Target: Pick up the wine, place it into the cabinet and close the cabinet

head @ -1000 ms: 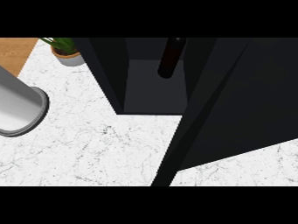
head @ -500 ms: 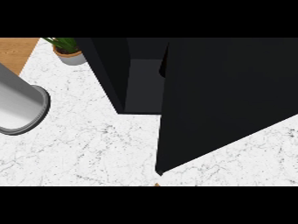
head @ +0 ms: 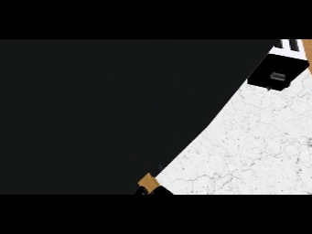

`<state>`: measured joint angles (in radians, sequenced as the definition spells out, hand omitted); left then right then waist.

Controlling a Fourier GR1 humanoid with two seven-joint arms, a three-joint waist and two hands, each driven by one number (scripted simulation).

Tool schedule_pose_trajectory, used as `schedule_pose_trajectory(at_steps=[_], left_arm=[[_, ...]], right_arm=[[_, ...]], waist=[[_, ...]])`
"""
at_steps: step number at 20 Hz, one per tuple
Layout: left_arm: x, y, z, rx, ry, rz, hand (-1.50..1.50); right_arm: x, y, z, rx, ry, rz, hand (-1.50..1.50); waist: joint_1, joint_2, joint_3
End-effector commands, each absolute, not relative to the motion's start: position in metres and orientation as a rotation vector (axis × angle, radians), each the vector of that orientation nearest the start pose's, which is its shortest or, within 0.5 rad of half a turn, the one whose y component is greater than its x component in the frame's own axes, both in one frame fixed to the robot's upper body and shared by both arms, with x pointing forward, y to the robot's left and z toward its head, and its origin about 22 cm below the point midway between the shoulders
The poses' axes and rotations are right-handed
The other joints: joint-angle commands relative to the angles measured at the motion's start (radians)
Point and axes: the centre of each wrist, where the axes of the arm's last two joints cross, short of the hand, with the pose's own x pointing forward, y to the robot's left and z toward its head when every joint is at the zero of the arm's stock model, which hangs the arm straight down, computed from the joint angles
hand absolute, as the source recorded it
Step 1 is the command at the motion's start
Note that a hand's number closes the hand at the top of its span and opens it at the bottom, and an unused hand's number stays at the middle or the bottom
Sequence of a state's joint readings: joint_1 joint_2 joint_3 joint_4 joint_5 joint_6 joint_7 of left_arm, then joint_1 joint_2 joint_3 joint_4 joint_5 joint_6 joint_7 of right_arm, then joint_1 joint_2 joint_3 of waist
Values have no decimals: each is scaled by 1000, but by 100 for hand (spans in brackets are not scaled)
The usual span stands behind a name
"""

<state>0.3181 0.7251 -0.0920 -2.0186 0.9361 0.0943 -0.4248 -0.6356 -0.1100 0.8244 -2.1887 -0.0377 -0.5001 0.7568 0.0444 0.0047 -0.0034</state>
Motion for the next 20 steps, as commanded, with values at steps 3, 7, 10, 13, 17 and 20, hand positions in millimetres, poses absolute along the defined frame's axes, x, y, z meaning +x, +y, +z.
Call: schedule_pose_trajectory(at_steps=[3, 7, 10, 13, 17, 20], left_arm=[[177, 313, 100, -289, -1929, 201, -150], [166, 298, 109, -297, -1938, 206, -150], [173, 314, 93, -268, -1938, 211, -150], [180, 330, 88, -266, -1938, 209, -150], [173, 330, 89, -250, -1935, 209, -150], [169, 319, 89, -233, -1948, 205, -150]], right_arm=[[197, 2, 249, 571, -1778, 577, 150], [234, 22, 263, 507, -1784, 540, 150], [260, 29, 265, 387, -1882, 631, 150], [291, 20, 282, 306, -1914, 599, 150], [321, 18, 269, 297, -1863, 570, 150], [335, 17, 274, 293, -1824, 573, 150]], waist=[[-4, 2, 1], [11, 0, 3], [-14, 0, 2], [-20, 2, 2], [-20, -1, 3], [-24, -4, 3]])
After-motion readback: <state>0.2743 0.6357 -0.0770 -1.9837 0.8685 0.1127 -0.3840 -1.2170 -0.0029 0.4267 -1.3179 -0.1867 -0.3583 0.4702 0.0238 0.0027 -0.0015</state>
